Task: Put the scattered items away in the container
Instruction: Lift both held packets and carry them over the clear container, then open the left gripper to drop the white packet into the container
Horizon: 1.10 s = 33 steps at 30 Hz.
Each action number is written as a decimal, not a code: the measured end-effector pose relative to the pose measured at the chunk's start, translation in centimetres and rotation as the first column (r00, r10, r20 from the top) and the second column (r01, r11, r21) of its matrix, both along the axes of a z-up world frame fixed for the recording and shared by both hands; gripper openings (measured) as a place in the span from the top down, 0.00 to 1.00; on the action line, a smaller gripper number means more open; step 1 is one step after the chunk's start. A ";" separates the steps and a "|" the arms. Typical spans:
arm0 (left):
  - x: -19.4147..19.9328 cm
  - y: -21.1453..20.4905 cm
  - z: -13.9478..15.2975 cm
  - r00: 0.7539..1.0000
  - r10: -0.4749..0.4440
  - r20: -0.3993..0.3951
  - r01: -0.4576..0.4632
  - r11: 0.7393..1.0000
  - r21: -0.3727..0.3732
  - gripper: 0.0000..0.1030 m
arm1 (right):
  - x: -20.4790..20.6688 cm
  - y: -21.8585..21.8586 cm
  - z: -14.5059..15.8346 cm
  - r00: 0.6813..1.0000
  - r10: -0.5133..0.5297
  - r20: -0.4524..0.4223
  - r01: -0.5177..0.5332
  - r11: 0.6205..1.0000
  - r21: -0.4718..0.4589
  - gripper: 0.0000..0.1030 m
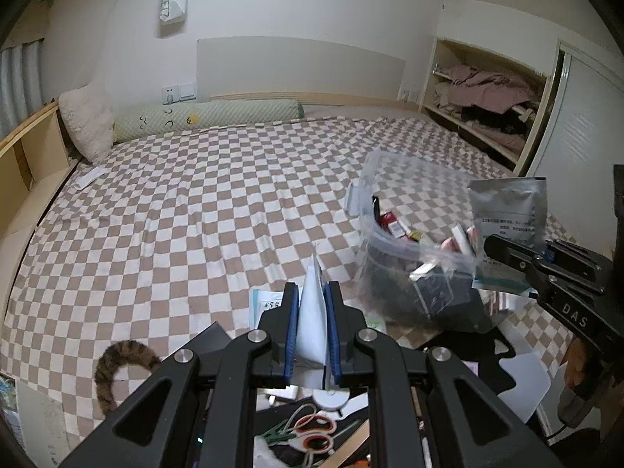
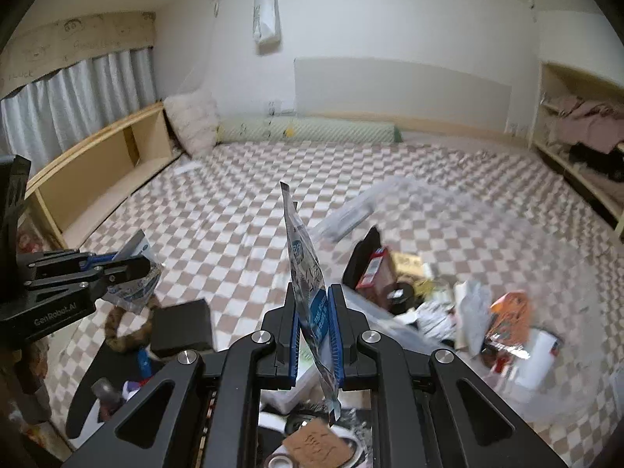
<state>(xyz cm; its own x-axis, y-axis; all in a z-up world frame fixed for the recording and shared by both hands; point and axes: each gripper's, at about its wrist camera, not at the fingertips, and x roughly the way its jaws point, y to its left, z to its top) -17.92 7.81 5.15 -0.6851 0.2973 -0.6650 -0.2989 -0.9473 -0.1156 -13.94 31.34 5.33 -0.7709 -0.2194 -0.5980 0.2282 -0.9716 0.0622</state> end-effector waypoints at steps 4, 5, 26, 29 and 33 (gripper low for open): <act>-0.2 0.7 0.7 1.000 -0.001 -0.023 0.002 1.000 0.020 0.86 | 0.5 1.0 1.1 0.998 -0.031 -0.061 0.030 1.000 -0.008 0.86; -0.3 0.9 0.9 1.000 0.001 -0.031 0.000 1.000 0.028 0.86 | 0.5 1.3 1.3 0.996 -0.040 -0.075 0.039 0.999 -0.008 0.86; -3.0 8.3 3.6 0.984 -0.081 -0.157 0.091 0.994 0.059 0.86 | -0.5 9.9 2.4 0.941 -0.279 -0.190 0.268 0.960 -0.082 0.86; -3.5 9.2 3.8 0.982 -0.087 -0.169 0.101 0.992 0.077 0.86 | -0.9 10.7 1.8 0.939 -0.297 -0.175 0.289 0.955 -0.073 0.86; -4.2 10.5 3.9 0.980 -0.104 -0.170 0.123 0.987 0.101 0.86 | -1.5 11.5 1.0 0.939 -0.308 -0.154 0.304 0.952 -0.045 0.86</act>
